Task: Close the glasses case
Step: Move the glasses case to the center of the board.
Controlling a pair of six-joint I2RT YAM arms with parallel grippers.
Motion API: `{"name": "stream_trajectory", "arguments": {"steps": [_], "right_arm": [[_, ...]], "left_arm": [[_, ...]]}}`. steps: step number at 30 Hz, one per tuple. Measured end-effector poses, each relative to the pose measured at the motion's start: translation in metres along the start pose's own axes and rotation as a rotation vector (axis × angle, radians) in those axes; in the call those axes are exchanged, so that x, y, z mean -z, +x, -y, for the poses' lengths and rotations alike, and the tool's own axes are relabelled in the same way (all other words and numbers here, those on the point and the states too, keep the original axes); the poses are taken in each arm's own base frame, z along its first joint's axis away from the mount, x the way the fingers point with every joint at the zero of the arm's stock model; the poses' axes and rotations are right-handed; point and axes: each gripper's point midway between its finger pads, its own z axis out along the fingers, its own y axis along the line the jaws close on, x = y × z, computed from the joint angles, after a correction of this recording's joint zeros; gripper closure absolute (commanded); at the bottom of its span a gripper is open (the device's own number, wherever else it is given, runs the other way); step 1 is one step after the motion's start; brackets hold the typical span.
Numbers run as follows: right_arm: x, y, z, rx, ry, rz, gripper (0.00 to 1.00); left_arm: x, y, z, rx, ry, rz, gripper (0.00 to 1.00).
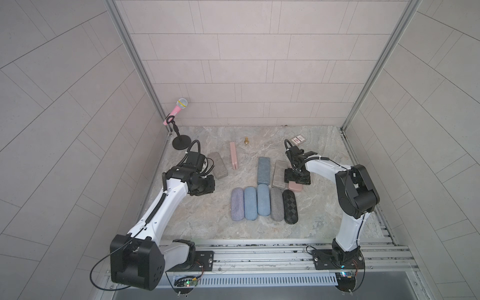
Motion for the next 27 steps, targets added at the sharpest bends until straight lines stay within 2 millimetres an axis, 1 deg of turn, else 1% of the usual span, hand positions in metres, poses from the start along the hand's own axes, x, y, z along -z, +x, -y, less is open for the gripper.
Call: {"name": "stream_trajectory", "arguments": {"steps": [3,6,8,9,10,12,13,14,15,16,18,20,24,27], "right_arm": [[0.009,-0.001,0.003,-0.001,0.006,0.013,0.15],[0.025,-0.005,0.005,-0.004,0.003,0.046,0.15],[0.038,-0.008,0.008,-0.007,-0.002,0.076,0.19],[0.044,-0.01,0.01,-0.01,-0.004,0.09,0.22],[0.05,-0.012,0.012,-0.01,-0.007,0.106,0.31],[0.058,-0.018,0.018,-0.02,-0.011,0.125,0.6],[0.059,-0.021,0.022,-0.037,-0.01,0.13,0.73],[0.059,-0.025,0.028,-0.054,-0.007,0.134,0.81],[0.058,-0.027,0.035,-0.068,-0.002,0.133,0.87],[0.055,-0.03,0.041,-0.078,0.008,0.126,0.89],[0.049,-0.035,0.053,-0.101,0.025,0.114,0.9],[0.038,-0.04,0.062,-0.116,0.045,0.094,0.91],[0.016,-0.045,0.064,-0.101,0.068,0.048,0.91],[-0.001,-0.042,0.063,-0.085,0.075,0.012,0.91]], "left_arm": [[0.0,0.0,0.0,0.0,0.0,0.0,0.72],[0.0,0.0,0.0,0.001,0.0,0.0,0.72],[0.0,0.0,0.0,0.006,0.0,0.0,0.72],[0.0,0.0,0.0,0.008,0.0,0.0,0.72],[0.0,0.0,0.0,0.009,0.0,-0.001,0.72],[-0.001,-0.001,0.0,0.01,-0.001,-0.002,0.72],[-0.001,-0.002,0.001,0.012,-0.001,-0.003,0.72],[-0.001,-0.003,0.001,0.013,-0.002,-0.005,0.72],[-0.002,-0.004,0.001,0.015,-0.003,-0.007,0.72],[-0.003,-0.006,0.001,0.017,-0.003,-0.008,0.72],[-0.004,-0.009,0.002,0.018,-0.004,-0.011,0.72],[-0.007,-0.013,0.003,0.021,-0.006,-0.016,0.73],[-0.012,-0.02,0.005,0.025,-0.01,-0.026,0.73],[-0.012,-0.025,0.006,0.024,-0.01,-0.024,0.73]]}}
